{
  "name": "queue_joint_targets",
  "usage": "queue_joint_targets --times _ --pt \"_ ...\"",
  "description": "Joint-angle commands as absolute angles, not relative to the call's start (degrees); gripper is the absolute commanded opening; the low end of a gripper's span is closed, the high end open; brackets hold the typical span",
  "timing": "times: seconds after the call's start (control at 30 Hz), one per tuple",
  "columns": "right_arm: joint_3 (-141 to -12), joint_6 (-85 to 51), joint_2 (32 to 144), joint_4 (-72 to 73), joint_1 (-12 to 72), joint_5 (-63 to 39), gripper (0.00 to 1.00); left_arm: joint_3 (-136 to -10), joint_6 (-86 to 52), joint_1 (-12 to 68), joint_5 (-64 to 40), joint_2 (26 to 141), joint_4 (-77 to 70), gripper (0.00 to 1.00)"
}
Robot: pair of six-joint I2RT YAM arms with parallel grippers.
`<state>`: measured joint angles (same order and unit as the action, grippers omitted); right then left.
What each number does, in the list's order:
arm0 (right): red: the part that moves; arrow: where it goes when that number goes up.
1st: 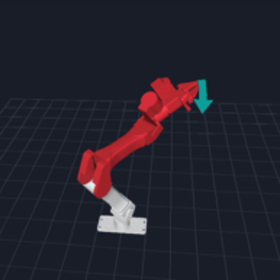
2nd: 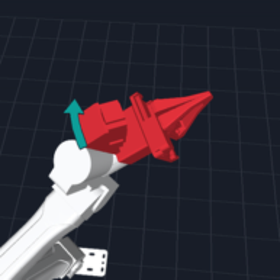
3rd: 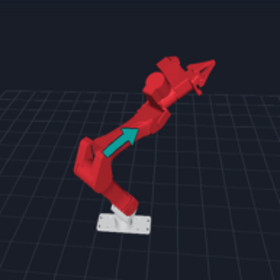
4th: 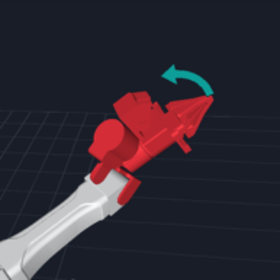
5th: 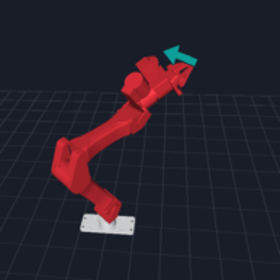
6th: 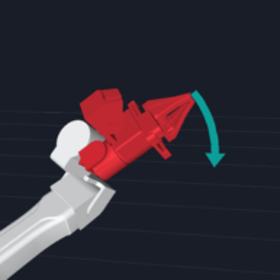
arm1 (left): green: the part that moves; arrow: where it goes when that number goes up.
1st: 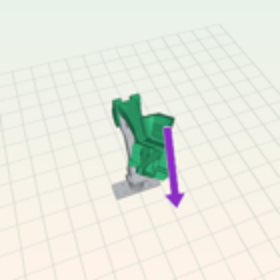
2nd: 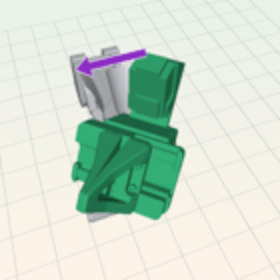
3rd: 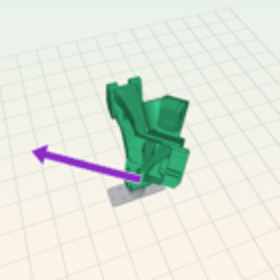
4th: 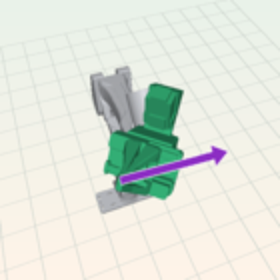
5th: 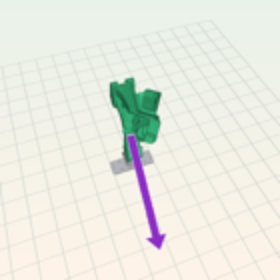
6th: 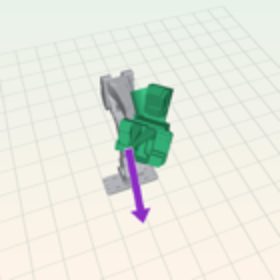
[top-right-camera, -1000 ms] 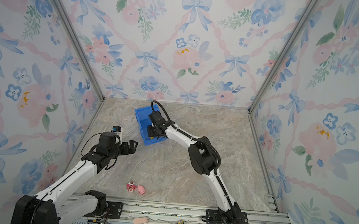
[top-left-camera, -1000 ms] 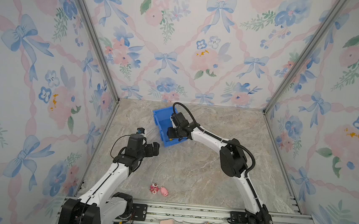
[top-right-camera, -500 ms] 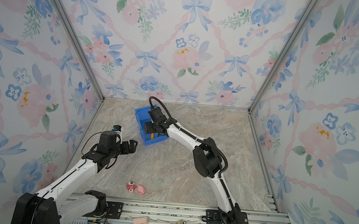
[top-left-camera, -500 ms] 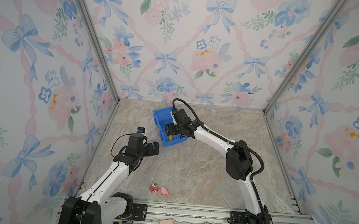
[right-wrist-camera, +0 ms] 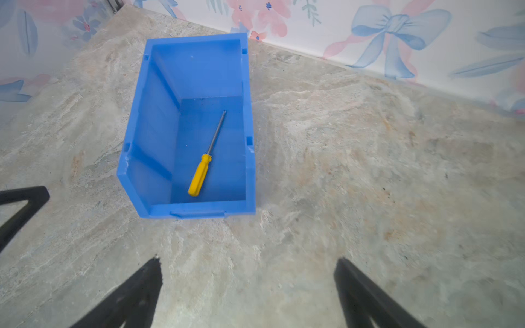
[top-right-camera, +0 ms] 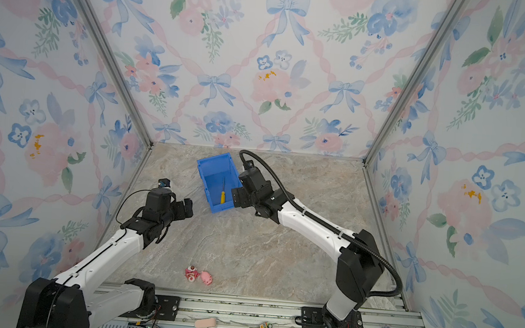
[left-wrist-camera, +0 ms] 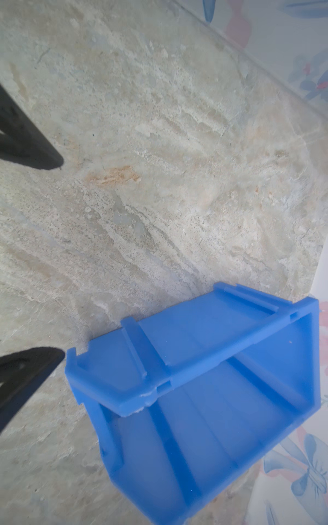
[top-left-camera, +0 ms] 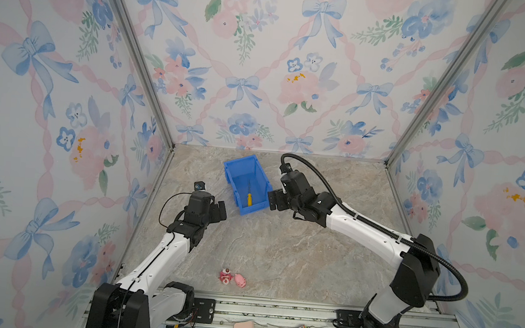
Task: Put the screwdriver in the bin
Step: Place the screwdriver into the bin, then reset both arms
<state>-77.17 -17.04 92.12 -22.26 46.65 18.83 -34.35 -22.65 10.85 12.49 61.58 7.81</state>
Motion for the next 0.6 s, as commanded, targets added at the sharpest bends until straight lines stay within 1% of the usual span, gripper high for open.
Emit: queue_joint_targets --times 0.0,0.2,0.3,0.4,0.47,0.57 --pt "-71.2 -18.5 86.0 -22.1 43.6 22.5 0.97 -34.5 -23.0 11.0 19.6 61.6 7.3 0.98" --pt "-59.6 -20.7 73.0 -23.4 36.2 22.2 0.97 -32.0 -20.6 11.0 21.2 60.7 5.3 0.98" --pt "-54.0 -22.4 67.5 -24.5 32.3 24.3 0.97 -30.6 -18.4 11.0 21.0 60.0 3.9 0.98" --pt "-46.6 -22.2 61.6 -22.4 29.1 28.0 0.97 -28.2 -16.9 11.0 21.4 58.4 0.6 0.98" --pt "-40.5 -20.8 56.9 -18.4 26.3 26.8 0.97 -25.7 -14.1 11.0 20.5 56.3 -2.6 0.98" --pt "-34.3 -20.8 50.6 -16.9 20.1 22.5 0.97 -20.5 -10.1 11.0 20.1 51.6 -8.7 0.98"
